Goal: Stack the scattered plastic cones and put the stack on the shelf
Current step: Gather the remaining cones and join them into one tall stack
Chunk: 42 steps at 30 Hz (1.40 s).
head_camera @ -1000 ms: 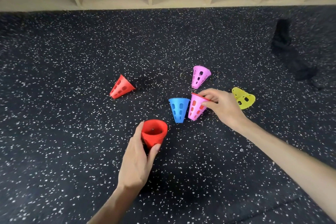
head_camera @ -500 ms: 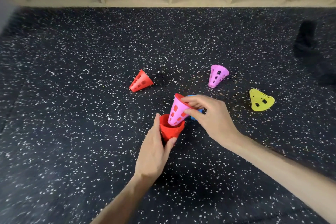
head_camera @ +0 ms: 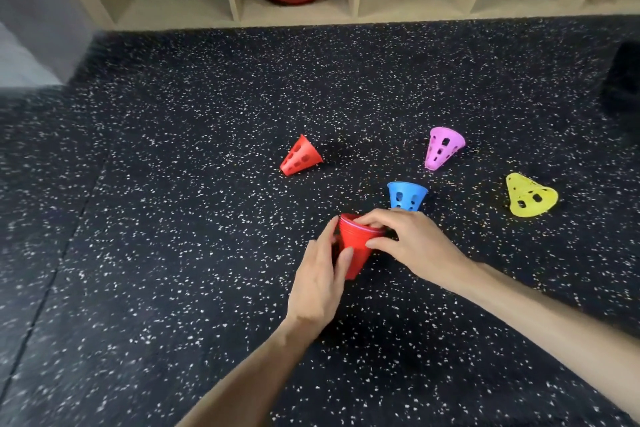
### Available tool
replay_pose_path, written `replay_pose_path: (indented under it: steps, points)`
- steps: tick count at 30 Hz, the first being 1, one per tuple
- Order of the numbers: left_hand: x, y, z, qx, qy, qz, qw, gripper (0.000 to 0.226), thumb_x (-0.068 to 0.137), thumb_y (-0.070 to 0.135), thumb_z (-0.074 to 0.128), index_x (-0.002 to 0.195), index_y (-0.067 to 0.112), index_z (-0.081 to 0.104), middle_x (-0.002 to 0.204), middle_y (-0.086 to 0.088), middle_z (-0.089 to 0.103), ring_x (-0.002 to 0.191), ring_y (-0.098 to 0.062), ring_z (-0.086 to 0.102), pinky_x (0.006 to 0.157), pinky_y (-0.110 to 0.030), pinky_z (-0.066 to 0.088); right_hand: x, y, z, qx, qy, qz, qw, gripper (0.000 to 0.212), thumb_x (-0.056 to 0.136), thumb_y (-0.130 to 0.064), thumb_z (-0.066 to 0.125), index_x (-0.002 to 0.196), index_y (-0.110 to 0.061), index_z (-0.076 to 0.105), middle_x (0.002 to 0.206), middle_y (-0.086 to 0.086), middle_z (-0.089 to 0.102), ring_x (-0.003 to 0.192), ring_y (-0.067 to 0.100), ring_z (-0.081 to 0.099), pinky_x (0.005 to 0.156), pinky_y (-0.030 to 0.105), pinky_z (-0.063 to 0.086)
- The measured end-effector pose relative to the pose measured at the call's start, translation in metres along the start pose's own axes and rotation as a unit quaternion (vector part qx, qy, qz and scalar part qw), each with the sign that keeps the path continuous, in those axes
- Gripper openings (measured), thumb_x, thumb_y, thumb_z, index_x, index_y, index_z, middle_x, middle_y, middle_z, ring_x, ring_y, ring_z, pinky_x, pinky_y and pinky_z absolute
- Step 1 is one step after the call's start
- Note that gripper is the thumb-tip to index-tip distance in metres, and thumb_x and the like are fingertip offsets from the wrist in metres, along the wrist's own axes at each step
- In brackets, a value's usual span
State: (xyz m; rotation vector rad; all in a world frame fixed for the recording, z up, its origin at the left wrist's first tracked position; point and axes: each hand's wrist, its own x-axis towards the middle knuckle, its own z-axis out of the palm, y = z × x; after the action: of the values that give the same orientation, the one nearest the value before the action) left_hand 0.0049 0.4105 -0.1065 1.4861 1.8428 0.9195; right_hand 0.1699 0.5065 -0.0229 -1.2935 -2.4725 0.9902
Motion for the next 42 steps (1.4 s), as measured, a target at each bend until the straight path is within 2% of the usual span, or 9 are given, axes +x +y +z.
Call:
replay_pose_path:
  steps: [4,8,14,18,22,27,30,35,42]
  points:
    - [0.034,-0.001,-0.014,0.022,0.121,0.056,0.991,0.045,0.107,0.042,0.043,0.149,0.024,0.043,0.134,0.008,0.052,0.123,-0.01,0.048,0.109,-0.04,0.044,-0.008,0.01,-0.005,0.057,0.052,0.038,0.996,0.037,0.088,-0.017,0.076,0.117,-0.041,0.07,0.106,-0.02,0.072,0.102,-0.013,0.061,0.094,0.018,0.047]
    - [0.111,0.006,-0.046,0.116,0.139,0.07,0.981,0.063,0.1,0.03,0.063,0.156,0.023,0.034,0.156,-0.011,0.035,0.138,-0.025,0.037,0.115,-0.041,0.037,-0.017,0.021,-0.019,0.115,0.128,0.059,0.983,0.041,0.087,-0.008,0.075,0.106,-0.045,0.07,0.097,-0.019,0.072,0.092,-0.012,0.059,0.08,0.002,0.038]
    - [0.174,0.008,-0.063,0.165,-0.001,-0.01,0.986,0.077,0.096,0.028,0.07,0.158,0.038,0.024,0.166,-0.017,0.02,0.148,-0.037,0.03,0.118,-0.056,0.035,-0.028,0.035,-0.034,0.137,0.135,0.089,0.977,0.044,0.089,-0.013,0.074,0.098,-0.055,0.067,0.1,-0.015,0.073,0.095,-0.006,0.059,0.09,0.025,0.044]
    - [0.175,-0.001,-0.064,0.213,0.001,0.012,0.977,0.062,0.093,0.014,0.072,0.143,0.031,0.041,0.134,-0.015,0.05,0.119,-0.034,0.053,0.102,-0.052,0.05,-0.034,0.037,-0.029,0.135,0.14,0.084,0.977,0.046,0.088,-0.011,0.075,0.098,-0.056,0.068,0.095,-0.017,0.073,0.094,-0.005,0.062,0.083,0.006,0.04]
    - [0.148,0.011,-0.068,0.163,-0.008,0.023,0.986,0.06,0.092,0.013,0.074,0.14,0.03,0.042,0.123,-0.009,0.05,0.1,-0.029,0.06,0.094,-0.049,0.055,-0.031,0.027,-0.032,0.179,0.197,0.079,0.961,0.039,0.09,-0.008,0.072,0.109,-0.041,0.07,0.092,-0.017,0.074,0.086,-0.002,0.068,0.078,0.004,0.043]
    - [0.08,0.045,-0.055,0.05,-0.057,0.075,0.994,0.076,0.089,0.019,0.079,0.148,0.038,0.035,0.131,0.006,0.051,0.112,-0.011,0.06,0.1,-0.03,0.05,-0.02,0.023,-0.062,0.207,0.326,0.056,0.921,0.035,0.089,-0.011,0.074,0.121,-0.025,0.069,0.103,-0.006,0.074,0.099,0.011,0.069,0.098,0.034,0.052]
    - [0.049,0.064,-0.037,-0.009,-0.064,0.081,0.995,0.076,0.086,0.022,0.082,0.146,0.042,0.039,0.132,0.014,0.049,0.112,-0.007,0.061,0.102,-0.033,0.051,-0.019,0.017,-0.071,0.219,0.276,0.031,0.935,0.038,0.086,-0.008,0.077,0.118,-0.026,0.071,0.1,-0.007,0.076,0.094,0.011,0.07,0.095,0.038,0.055]
    - [0.025,0.083,-0.003,-0.075,-0.018,0.07,0.995,0.079,0.086,0.023,0.082,0.15,0.039,0.038,0.127,0.014,0.057,0.109,-0.005,0.059,0.099,-0.034,0.052,-0.033,0.012,-0.059,0.174,0.158,0.038,0.971,0.037,0.085,-0.007,0.077,0.116,-0.026,0.075,0.1,-0.014,0.076,0.095,0.001,0.068,0.087,0.013,0.047]
    - [0.009,0.072,0.017,-0.097,-0.063,0.079,0.99,0.09,0.091,0.025,0.078,0.151,0.062,0.022,0.123,0.02,0.053,0.098,-0.005,0.06,0.094,-0.03,0.054,-0.047,0.026,-0.05,0.178,0.085,0.066,0.978,0.035,0.09,-0.006,0.072,0.118,-0.026,0.076,0.108,-0.016,0.076,0.101,-0.004,0.067,0.094,0.016,0.049]
